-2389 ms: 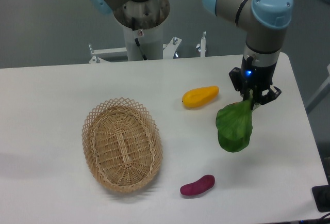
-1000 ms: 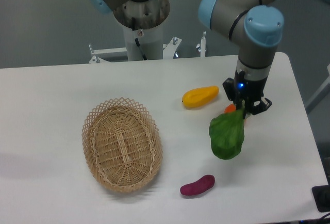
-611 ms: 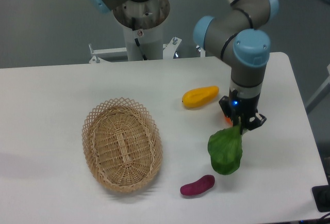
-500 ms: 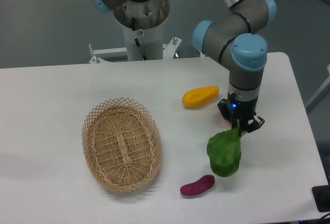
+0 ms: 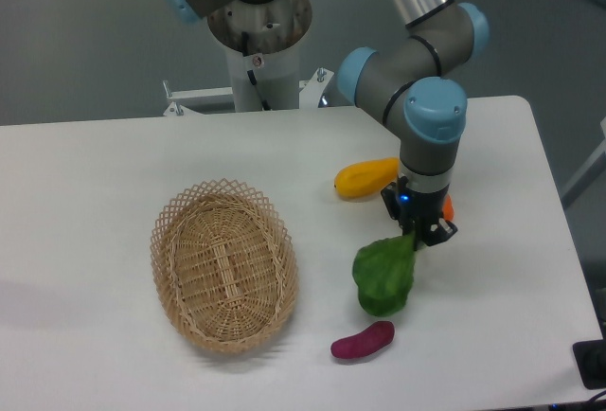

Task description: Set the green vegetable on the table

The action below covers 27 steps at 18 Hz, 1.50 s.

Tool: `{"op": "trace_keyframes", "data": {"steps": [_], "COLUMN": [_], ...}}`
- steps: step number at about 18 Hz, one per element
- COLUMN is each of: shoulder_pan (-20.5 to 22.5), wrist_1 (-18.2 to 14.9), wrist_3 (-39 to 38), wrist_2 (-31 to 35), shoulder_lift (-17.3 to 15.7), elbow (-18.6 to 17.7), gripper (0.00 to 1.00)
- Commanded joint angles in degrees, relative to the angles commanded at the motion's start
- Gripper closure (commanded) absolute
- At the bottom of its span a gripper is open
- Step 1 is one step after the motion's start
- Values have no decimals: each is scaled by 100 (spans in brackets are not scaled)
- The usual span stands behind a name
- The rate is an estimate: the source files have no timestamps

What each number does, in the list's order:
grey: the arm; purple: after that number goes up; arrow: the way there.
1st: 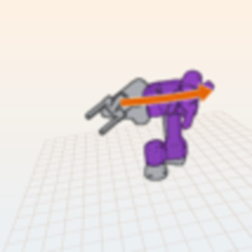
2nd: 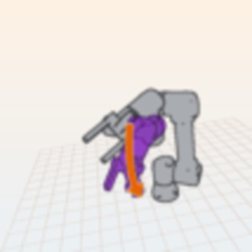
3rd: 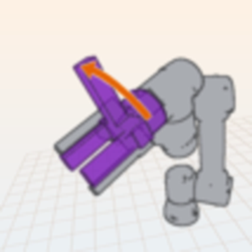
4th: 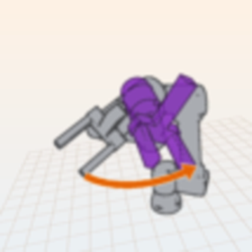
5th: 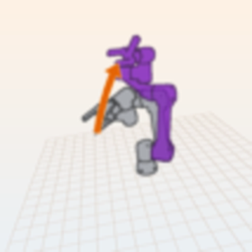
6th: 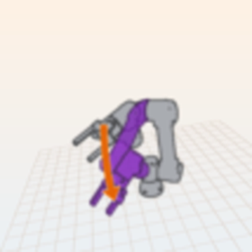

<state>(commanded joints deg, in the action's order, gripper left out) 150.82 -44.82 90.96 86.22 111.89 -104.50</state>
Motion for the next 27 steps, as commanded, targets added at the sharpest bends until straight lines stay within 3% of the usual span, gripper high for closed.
{"op": "trace_keyframes", "data": {"steps": [2,4,6,7,12,15,20,23,27], "shoulder_pan": [-87,-97,-97,-97,-44,-35,-27,201,403], "wrist_1": [0,0,9,9,26,18,-35,-429,-1413], "wrist_3": [-17,9,-70,-70,-227,-806,-940,-844,-546], "wrist_2": [0,9,9,9,18,9,44,61,27], "shoulder_lift": [0,-9,-18,-27,-193,-325,-325,-483,-492], "elbow": [-27,-88,-10,8,122,263,991,1413,1967], "gripper": [77,64,14,1,0,0,0,0,0]}}
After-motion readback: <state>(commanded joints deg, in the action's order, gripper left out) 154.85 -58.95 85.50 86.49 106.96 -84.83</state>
